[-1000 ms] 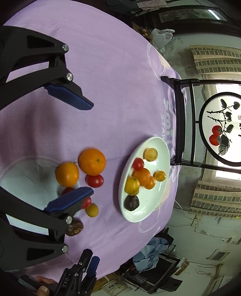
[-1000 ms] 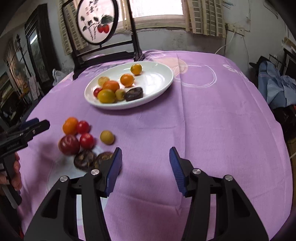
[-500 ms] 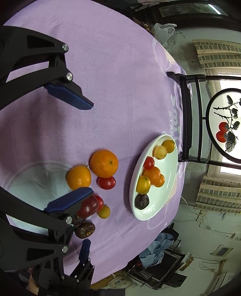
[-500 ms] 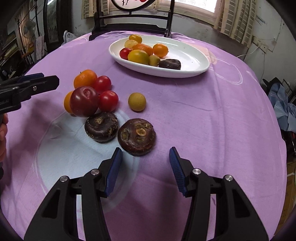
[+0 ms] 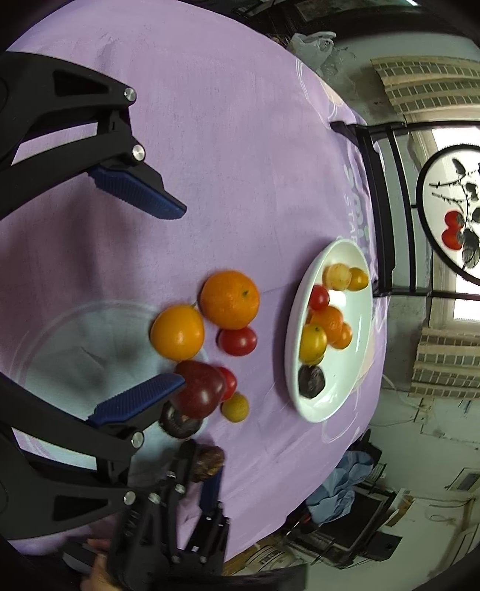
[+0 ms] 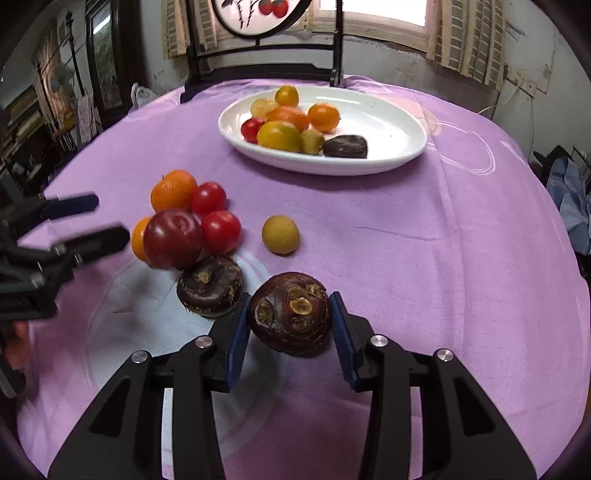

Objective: Organize fruits
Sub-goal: 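Grasp an orange tomato with the left tool while the right tool grasps a dark brown round fruit, then carry both fruits to the white plate and open both tools to drop them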

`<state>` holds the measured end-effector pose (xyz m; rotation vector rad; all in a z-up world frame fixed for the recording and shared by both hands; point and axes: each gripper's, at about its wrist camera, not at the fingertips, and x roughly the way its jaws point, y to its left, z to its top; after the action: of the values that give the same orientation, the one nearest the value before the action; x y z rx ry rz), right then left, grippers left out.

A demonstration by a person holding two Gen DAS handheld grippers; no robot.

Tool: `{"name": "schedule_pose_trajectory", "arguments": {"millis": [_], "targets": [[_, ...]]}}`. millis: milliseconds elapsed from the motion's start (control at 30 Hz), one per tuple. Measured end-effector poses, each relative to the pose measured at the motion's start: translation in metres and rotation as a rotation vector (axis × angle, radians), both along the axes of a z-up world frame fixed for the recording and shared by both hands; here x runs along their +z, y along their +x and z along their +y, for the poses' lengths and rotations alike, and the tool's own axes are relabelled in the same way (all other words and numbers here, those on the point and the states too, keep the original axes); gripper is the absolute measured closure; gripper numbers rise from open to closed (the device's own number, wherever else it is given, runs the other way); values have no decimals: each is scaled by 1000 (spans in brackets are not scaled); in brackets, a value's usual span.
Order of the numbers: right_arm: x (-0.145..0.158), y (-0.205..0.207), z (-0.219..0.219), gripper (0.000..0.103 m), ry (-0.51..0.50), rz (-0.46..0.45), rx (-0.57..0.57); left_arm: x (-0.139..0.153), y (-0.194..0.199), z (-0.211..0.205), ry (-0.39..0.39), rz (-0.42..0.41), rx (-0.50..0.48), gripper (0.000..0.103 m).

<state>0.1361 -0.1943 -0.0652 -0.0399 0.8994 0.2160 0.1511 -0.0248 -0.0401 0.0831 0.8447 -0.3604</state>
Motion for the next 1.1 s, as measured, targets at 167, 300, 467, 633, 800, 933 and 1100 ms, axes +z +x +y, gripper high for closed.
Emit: {"name": "schedule_pose_trajectory", "arguments": {"millis": [167, 300, 467, 633, 800, 933, 1100], "targets": [[11, -5, -19, 61, 59, -27, -29, -9, 0, -9, 43, 9, -28, 16], [15, -7, -24, 61, 92, -29, -41, -19, 3, -14, 44, 40, -24, 16], [22, -13, -23, 61, 125, -50, -13, -28, 11, -17, 78, 56, 3, 17], [26, -17, -23, 61, 138, -61, -2, -29, 19, -23, 88, 57, 17, 33], [26, -15, -27, 61, 144, -57, -11, -28, 22, -30, 99, 50, 19, 41], [26, -15, -26, 61, 148, -57, -7, -27, 25, -35, 84, 43, -1, 57], [26, -16, -26, 61, 151, -57, -5, -27, 22, -40, 103, 29, -10, 59]]}}
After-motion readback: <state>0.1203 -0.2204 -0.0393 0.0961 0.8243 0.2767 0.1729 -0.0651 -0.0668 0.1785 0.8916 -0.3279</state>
